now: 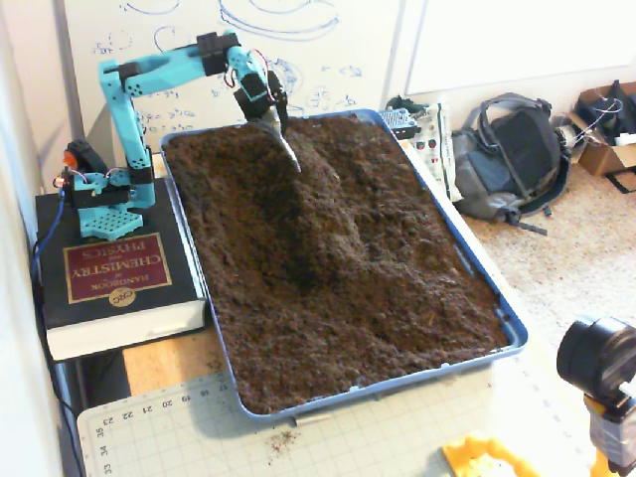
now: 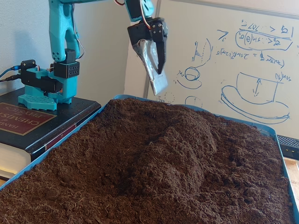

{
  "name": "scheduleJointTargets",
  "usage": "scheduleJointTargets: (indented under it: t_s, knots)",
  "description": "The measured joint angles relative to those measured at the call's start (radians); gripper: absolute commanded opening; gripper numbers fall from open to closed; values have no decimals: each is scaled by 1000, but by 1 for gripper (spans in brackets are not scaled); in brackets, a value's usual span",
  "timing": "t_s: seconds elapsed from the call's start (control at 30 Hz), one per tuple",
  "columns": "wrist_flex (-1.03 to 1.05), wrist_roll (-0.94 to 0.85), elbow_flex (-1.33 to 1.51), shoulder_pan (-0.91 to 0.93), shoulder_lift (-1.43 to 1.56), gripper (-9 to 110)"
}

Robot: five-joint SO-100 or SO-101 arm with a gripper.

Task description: Build a berm.

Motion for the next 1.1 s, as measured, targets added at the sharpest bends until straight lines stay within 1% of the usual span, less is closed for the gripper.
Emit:
scheduleJointTargets:
  t_s: [0.2,0.43,0.63,0.83,1.1]
  knots:
    - [-222,6,144,-18,78,1]
    - [-617,94,198,-29,78,1]
    - [-884,137,198,-28,-38,1]
    - [-992,143,140,52,-273,0]
    - [-1015,143,-115,170,-615,0]
